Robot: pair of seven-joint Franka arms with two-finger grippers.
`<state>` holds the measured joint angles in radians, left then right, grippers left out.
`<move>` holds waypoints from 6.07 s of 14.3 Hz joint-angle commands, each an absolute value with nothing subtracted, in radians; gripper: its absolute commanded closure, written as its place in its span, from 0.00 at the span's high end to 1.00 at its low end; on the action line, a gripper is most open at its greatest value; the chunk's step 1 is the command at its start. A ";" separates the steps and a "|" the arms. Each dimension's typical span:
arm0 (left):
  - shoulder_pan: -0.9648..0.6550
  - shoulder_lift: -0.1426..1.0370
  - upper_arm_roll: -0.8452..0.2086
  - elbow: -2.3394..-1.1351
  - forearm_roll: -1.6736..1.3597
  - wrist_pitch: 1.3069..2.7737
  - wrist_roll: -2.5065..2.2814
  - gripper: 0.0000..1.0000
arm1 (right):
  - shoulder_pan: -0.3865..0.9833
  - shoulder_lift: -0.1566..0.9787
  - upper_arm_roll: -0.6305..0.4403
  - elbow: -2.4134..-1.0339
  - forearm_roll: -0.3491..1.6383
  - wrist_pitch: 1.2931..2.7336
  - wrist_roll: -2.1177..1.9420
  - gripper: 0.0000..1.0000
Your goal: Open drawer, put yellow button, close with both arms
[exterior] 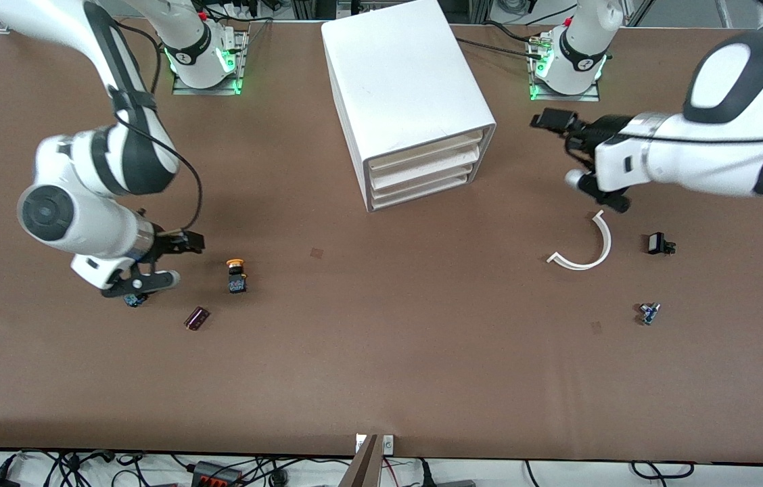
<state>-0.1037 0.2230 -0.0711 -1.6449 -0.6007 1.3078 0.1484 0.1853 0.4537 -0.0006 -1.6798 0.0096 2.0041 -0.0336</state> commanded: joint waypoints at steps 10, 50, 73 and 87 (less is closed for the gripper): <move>-0.137 0.334 -0.086 -2.034 -1.123 1.605 0.767 1.00 | 0.265 0.667 -0.006 -1.654 0.014 2.224 -0.028 1.00; -0.009 0.568 -0.135 -1.669 -0.899 1.611 0.912 1.00 | 0.570 0.583 -0.014 -1.112 0.130 1.733 0.254 0.00; -0.029 0.614 -0.140 -1.201 -0.012 1.456 0.127 1.00 | 0.920 0.756 -0.017 -1.022 0.054 1.911 0.727 0.00; -0.037 0.615 -0.140 -1.207 -0.018 1.459 0.055 1.00 | 0.919 0.769 -0.020 -1.002 0.014 1.896 0.722 1.00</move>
